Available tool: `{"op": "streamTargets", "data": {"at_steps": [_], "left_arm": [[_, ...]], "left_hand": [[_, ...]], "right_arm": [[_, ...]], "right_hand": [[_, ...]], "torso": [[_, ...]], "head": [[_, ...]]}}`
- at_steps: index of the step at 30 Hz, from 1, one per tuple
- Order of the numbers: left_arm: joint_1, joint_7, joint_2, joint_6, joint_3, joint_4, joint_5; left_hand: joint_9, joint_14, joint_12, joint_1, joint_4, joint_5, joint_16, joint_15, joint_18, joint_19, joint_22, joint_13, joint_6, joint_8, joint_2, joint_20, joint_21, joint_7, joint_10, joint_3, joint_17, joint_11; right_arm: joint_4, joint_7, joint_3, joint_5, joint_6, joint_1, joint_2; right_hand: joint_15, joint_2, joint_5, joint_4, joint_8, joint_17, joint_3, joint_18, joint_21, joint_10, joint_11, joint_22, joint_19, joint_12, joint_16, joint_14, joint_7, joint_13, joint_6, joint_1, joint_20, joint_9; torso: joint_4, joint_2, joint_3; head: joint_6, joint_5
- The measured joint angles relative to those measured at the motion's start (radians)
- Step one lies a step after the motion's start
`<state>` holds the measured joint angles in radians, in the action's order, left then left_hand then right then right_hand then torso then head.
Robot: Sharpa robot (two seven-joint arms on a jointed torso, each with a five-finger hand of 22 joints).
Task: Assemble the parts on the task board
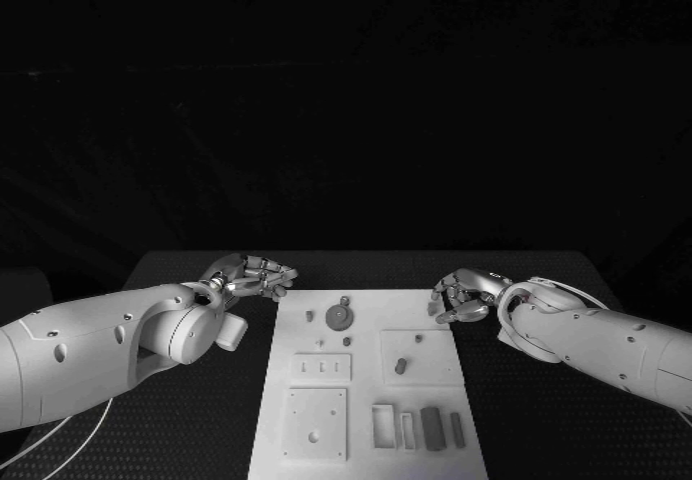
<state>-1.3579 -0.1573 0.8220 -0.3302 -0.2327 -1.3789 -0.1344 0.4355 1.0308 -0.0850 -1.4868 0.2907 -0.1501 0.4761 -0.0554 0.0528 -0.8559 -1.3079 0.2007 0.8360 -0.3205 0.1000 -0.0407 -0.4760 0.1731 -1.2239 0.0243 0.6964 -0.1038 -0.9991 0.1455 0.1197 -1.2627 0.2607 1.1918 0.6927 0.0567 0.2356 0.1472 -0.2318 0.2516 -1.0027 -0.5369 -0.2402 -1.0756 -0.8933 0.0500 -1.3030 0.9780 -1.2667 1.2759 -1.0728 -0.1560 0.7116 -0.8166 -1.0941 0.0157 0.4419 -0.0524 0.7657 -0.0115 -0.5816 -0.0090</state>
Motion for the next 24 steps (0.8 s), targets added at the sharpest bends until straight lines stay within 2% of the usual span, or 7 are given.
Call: {"op": "streamTargets", "data": {"at_steps": [2, 10, 13, 17, 21, 24], "left_arm": [[0.000, 0.000, 0.000, 0.000, 0.000, 0.001, 0.000], [0.000, 0.000, 0.000, 0.001, -0.001, 0.001, 0.000], [0.000, 0.000, 0.001, 0.001, -0.001, 0.001, 0.000], [0.000, 0.000, 0.001, 0.002, -0.001, 0.001, 0.000], [0.000, 0.000, 0.001, 0.002, -0.001, 0.001, 0.000], [0.000, 0.000, 0.002, 0.003, -0.001, 0.000, 0.000]], "left_hand": [[0.000, 0.000, 0.000, 0.000, 0.000, 0.000, 0.000, 0.000, 0.000, 0.000, 0.000, 0.000, 0.000, 0.000, 0.000, 0.000, 0.000, 0.000, 0.000, 0.000, 0.000, 0.000], [0.000, 0.000, 0.000, 0.000, 0.000, 0.000, 0.000, 0.000, -0.001, 0.000, 0.000, 0.000, 0.000, 0.000, 0.000, 0.000, 0.000, 0.000, 0.000, 0.000, 0.000, 0.000], [0.001, 0.000, 0.000, 0.000, 0.000, 0.000, 0.000, 0.000, 0.000, 0.000, 0.000, 0.000, 0.000, 0.000, 0.000, 0.000, 0.000, 0.000, 0.000, 0.000, 0.000, 0.000], [0.001, 0.000, 0.000, 0.000, 0.000, 0.000, 0.000, 0.000, 0.008, 0.000, 0.000, 0.000, 0.000, 0.000, 0.000, 0.000, 0.000, 0.000, 0.000, 0.000, 0.000, 0.000], [0.001, 0.000, 0.000, 0.000, 0.000, 0.000, 0.000, 0.000, 0.010, 0.000, 0.000, 0.000, 0.000, 0.000, 0.000, 0.000, 0.000, 0.000, 0.000, 0.000, 0.000, 0.000], [0.001, 0.000, 0.000, 0.000, 0.000, 0.000, 0.000, 0.000, 0.009, 0.000, 0.000, 0.000, 0.000, 0.000, 0.000, 0.000, 0.000, 0.000, 0.000, 0.000, 0.000, 0.000]], "right_arm": [[0.001, 0.001, 0.000, 0.000, 0.001, -0.001, -0.001], [0.006, 0.003, 0.000, 0.000, 0.002, -0.003, -0.009], [0.008, 0.004, 0.000, 0.000, 0.002, -0.007, -0.015], [0.013, 0.005, 0.000, -0.001, 0.004, -0.012, -0.020], [0.015, 0.005, 0.000, -0.001, 0.006, -0.014, -0.025], [0.016, 0.005, 0.000, -0.001, 0.008, -0.015, -0.029]], "right_hand": [[0.000, -0.007, -0.005, 0.000, 0.000, 0.000, 0.000, 0.000, 0.000, 0.000, 0.000, 0.000, 0.000, 0.000, 0.004, 0.000, 0.000, 0.000, 0.000, -0.007, 0.000, 0.000], [0.000, -0.007, -0.023, 0.003, 0.004, 0.000, -0.009, 0.000, 0.000, 0.000, 0.000, -0.001, 0.000, -0.004, 0.004, 0.000, 0.002, -0.001, 0.002, -0.017, 0.000, 0.000], [0.001, -0.016, -0.045, 0.010, 0.009, 0.000, -0.022, 0.000, -0.001, -0.001, -0.001, -0.001, 0.000, -0.004, 0.006, -0.001, 0.006, -0.003, -0.008, -0.027, 0.000, 0.000], [0.006, -0.018, -0.082, 0.026, 0.017, 0.000, -0.049, 0.000, -0.001, -0.009, -0.009, -0.002, 0.000, -0.004, 0.010, -0.007, 0.015, -0.006, -0.024, -0.037, 0.000, 0.001], [0.015, -0.024, -0.090, 0.039, 0.023, 0.001, -0.064, 0.000, -0.001, -0.011, -0.018, -0.003, 0.000, -0.004, 0.010, -0.008, 0.020, -0.007, -0.039, -0.042, 0.000, 0.003], [0.015, -0.024, -0.090, 0.043, 0.027, 0.001, -0.074, 0.000, -0.001, -0.011, -0.018, -0.004, 0.001, -0.007, 0.010, -0.008, 0.020, -0.007, -0.042, -0.042, 0.000, 0.003]], "torso": [[-0.0002, 0.000, 0.0001], [0.0007, 0.000, 0.0007], [0.0012, 0.000, 0.0009], [0.0009, 0.000, 0.0009], [0.0001, 0.000, 0.0009], [0.0000, 0.000, 0.0010]], "head": [[-0.001, 0.001], [-0.004, 0.004], [-0.004, 0.004], [-0.006, 0.005], [-0.006, 0.005], [-0.008, 0.005]]}}
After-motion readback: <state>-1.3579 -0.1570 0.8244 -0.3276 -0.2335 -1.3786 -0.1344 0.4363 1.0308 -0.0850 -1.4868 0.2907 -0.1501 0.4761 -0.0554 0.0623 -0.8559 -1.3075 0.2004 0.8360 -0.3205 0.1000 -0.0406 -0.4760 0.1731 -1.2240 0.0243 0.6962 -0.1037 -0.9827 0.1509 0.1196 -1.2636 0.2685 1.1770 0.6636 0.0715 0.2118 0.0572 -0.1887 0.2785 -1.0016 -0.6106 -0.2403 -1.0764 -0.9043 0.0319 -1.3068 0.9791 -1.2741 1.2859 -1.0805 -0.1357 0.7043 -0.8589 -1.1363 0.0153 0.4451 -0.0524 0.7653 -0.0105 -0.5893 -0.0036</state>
